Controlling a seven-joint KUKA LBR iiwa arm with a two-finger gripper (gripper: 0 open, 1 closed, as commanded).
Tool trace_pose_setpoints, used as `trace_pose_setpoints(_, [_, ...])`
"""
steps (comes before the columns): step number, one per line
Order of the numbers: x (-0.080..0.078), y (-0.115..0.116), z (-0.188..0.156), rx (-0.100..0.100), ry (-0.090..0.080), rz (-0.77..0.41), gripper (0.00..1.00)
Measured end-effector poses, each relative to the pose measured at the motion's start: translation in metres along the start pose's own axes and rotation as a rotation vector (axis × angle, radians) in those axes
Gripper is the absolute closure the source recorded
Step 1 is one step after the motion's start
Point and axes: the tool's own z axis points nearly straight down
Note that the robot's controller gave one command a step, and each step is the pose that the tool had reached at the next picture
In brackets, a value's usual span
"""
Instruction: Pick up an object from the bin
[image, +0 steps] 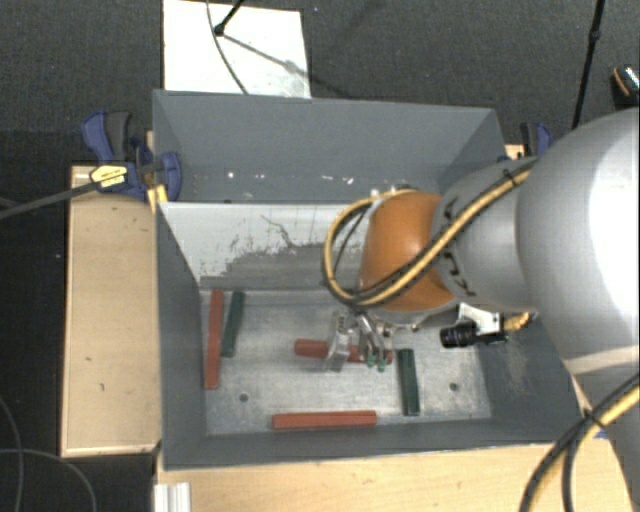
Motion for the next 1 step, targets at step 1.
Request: trace_pose_setpoints(1, [-0.0164,0.0339,-0.1558,-0.003,-0.005,0.002,1.0])
